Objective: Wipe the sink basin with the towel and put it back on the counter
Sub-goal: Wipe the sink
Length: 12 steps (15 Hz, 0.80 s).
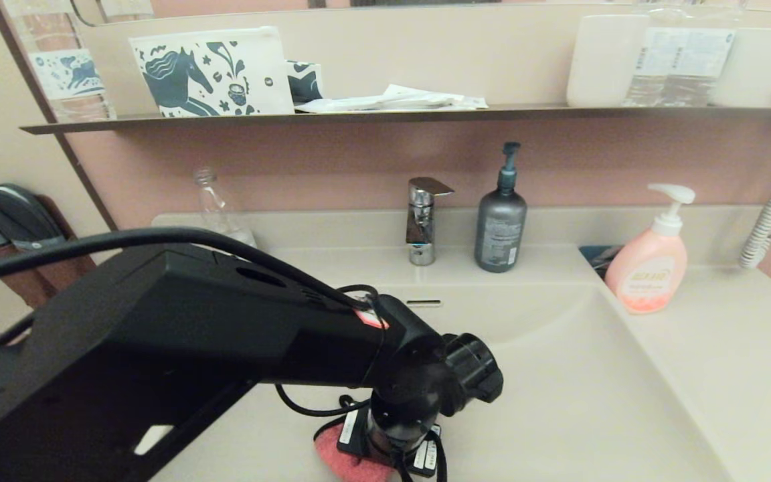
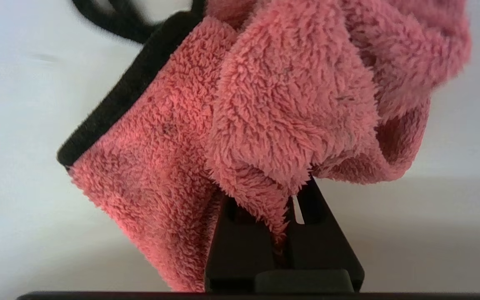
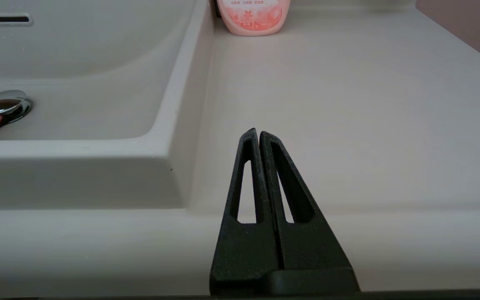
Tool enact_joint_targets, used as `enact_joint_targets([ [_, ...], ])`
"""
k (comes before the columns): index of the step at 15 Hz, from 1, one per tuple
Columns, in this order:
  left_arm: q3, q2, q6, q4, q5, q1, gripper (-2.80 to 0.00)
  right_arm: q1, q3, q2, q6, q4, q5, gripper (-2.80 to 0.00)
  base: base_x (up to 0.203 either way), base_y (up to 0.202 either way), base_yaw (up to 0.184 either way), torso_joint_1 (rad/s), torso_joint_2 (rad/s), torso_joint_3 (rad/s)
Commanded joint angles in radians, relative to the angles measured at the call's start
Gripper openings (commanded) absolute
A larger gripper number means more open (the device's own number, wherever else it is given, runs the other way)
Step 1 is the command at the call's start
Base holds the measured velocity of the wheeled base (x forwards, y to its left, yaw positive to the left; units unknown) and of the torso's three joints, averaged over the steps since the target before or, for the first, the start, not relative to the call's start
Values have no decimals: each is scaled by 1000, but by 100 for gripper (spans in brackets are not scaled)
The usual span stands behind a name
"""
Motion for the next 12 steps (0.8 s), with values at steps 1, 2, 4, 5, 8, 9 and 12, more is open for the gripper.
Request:
enact_joint_targets([
  [1, 38, -55, 47, -6, 24, 53, -280, 0, 0, 2, 0, 0, 0, -280, 0, 0, 0, 0, 0, 0],
  [2, 61, -65, 89, -27, 50, 82, -280, 0, 0, 2, 0, 0, 0, -280, 0, 0, 0, 0, 0, 0],
  [4, 93, -71, 158, -117, 98, 134, -280, 0, 0, 2, 0, 0, 0, -280, 0, 0, 0, 0, 0, 0],
  [5, 106, -72, 197, -169, 110, 161, -280, 0, 0, 2, 0, 0, 0, -280, 0, 0, 0, 0, 0, 0],
  [8, 155, -73, 292, -298, 115, 200, -280, 0, 0, 2, 0, 0, 0, -280, 0, 0, 0, 0, 0, 0],
  [9, 163, -72, 298, -343, 116, 203, -280, 0, 0, 2, 0, 0, 0, -280, 0, 0, 0, 0, 0, 0],
  [12, 211, -69, 370, -440, 115, 216, -280, 0, 0, 2, 0, 0, 0, -280, 0, 0, 0, 0, 0, 0],
])
